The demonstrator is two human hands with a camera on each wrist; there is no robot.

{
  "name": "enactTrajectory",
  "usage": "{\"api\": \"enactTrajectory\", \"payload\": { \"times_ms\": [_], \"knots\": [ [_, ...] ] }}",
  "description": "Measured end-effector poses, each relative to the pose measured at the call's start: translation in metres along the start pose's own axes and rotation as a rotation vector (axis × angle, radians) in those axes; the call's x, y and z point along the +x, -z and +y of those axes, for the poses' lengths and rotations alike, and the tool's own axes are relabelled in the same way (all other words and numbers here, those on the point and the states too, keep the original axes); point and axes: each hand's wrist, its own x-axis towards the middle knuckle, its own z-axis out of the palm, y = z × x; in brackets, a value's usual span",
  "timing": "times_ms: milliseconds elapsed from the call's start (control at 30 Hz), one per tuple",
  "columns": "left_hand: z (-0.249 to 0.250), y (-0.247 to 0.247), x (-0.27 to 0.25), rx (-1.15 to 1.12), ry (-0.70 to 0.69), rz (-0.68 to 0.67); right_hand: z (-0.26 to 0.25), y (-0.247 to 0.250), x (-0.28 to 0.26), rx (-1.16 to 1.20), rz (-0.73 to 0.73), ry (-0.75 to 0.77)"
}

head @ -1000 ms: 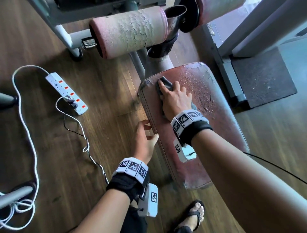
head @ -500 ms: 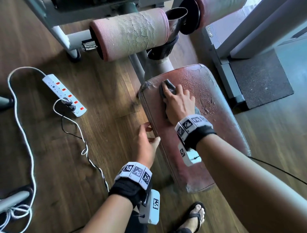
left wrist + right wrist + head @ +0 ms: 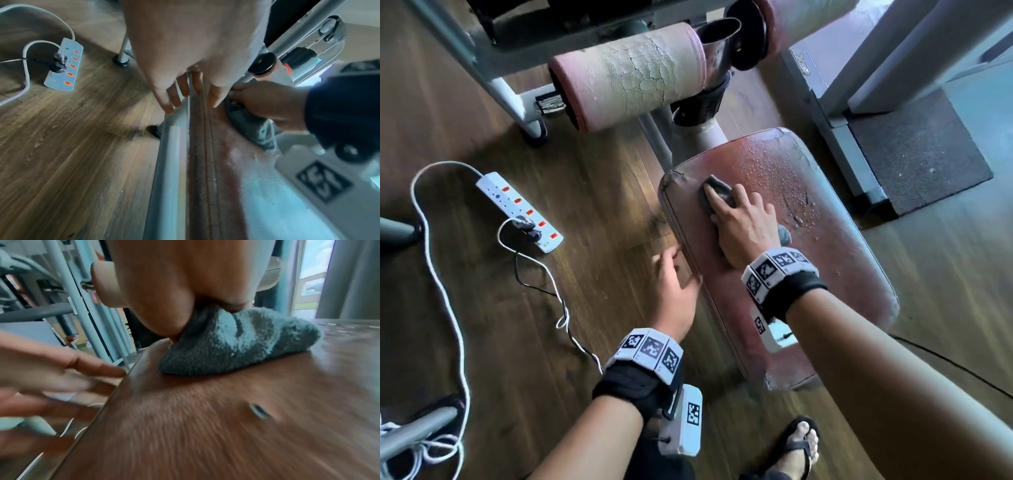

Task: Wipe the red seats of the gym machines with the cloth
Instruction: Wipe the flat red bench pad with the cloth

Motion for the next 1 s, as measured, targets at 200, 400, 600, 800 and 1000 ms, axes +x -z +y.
{"api": "enactTrajectory", "payload": {
  "times_ms": [200, 400, 600, 800, 1000],
  "knots": [
    [0.048, -0.035, 0.027, 0.072, -0.032, 0.093, 0.04, -0.003, -0.067, -0.003, -0.018, -0.101],
    [0.054, -0.067, 0.033, 0.231, 0.055, 0.207, 0.088, -0.006, -0.131, -0.044, -0.019, -0.086],
    [0.041, -0.069, 0.034, 0.274, -0.001, 0.199, 0.109, -0.001, -0.127, -0.027, -0.044, -0.064],
    [0.04, -0.068, 0.037, 0.267, 0.012, 0.186, 0.103, 0.005, -0.095, 0.026, -0.068, -0.06],
    [0.038, -0.066, 0.04, 0.225, 0.03, 0.178, 0.093, 0.006, -0.064, 0.001, -0.087, -0.026]
  ]
}}
